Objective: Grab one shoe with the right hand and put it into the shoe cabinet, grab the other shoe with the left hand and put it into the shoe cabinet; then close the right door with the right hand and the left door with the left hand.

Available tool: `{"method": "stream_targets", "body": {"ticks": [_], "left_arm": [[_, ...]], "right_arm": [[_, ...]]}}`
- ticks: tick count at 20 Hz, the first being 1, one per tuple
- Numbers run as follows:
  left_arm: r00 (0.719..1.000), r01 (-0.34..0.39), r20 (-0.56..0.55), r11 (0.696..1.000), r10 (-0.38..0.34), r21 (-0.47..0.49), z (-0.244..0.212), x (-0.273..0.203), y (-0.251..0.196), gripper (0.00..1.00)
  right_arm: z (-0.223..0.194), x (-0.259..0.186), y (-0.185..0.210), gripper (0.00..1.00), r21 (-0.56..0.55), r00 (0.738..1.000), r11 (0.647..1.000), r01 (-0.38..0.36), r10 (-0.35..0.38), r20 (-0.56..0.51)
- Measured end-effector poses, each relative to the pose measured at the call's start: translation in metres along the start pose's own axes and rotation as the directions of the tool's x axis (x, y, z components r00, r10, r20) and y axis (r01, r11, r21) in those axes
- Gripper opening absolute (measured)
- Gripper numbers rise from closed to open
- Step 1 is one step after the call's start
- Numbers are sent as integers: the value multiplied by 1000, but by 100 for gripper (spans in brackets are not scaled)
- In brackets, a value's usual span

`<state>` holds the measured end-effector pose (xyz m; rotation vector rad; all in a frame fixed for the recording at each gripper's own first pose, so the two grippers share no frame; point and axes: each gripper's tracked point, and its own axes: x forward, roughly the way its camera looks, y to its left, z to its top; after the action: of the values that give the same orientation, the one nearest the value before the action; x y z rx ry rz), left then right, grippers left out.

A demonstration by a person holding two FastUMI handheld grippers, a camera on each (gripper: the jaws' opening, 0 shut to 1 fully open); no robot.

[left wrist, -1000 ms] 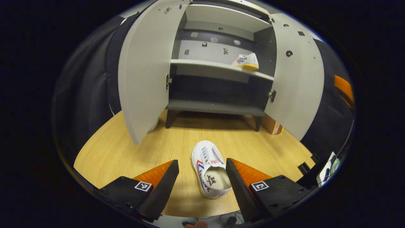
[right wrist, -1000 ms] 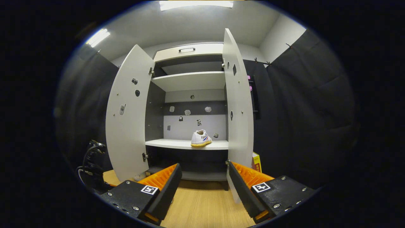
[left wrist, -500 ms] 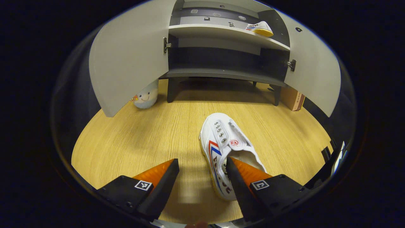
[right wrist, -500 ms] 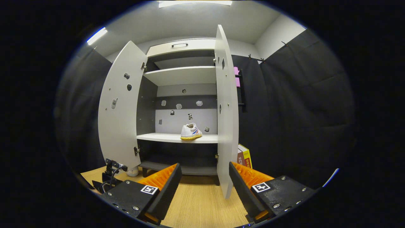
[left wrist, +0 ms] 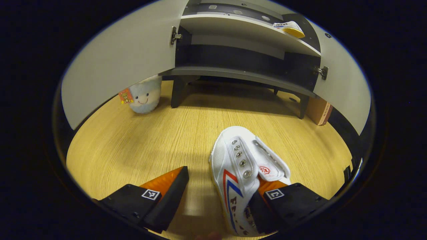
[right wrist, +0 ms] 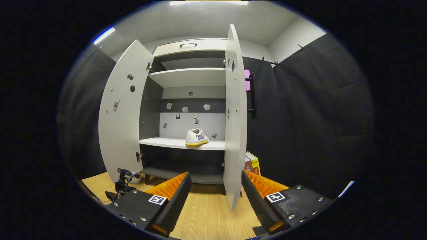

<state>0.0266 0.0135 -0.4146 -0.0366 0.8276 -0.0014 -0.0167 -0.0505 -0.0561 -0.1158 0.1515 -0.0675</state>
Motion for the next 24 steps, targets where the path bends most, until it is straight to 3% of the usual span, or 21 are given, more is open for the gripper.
{"method": "stream_targets", "body": {"ticks": [5,7,8,10,13,16,18,21,24], "left_arm": [[999,43,-3,998,-43,-54,-2,0,-12,93],[1000,-17,9,999,18,-36,3,5,-7,59],[998,-58,20,998,58,-6,6,4,-1,35],[996,-87,32,996,86,7,8,4,0,12],[996,-92,-7,992,92,-81,4,-15,1,8],[989,-117,77,986,126,-116,33,-70,5,8],[986,-81,135,988,99,-133,60,-116,-7,8],[966,-21,253,987,61,-158,129,-174,-24,8],[921,17,387,990,38,-138,232,-204,-35,8]], "right_arm": [[1,0,5,92,-16,1000,1000,-21,21,-2],[-2,1,8,92,-13,999,999,-39,39,-11],[-2,1,10,92,-12,999,999,-47,47,-9],[-1,-1,17,92,-7,998,998,-64,64,-2],[4,-2,17,92,10,997,998,-69,69,22],[8,-1,15,92,31,997,997,-66,65,35],[8,1,14,92,25,997,998,-64,63,42],[8,3,16,92,17,996,997,-73,72,45],[7,5,24,92,30,995,995,-95,94,44]]}}
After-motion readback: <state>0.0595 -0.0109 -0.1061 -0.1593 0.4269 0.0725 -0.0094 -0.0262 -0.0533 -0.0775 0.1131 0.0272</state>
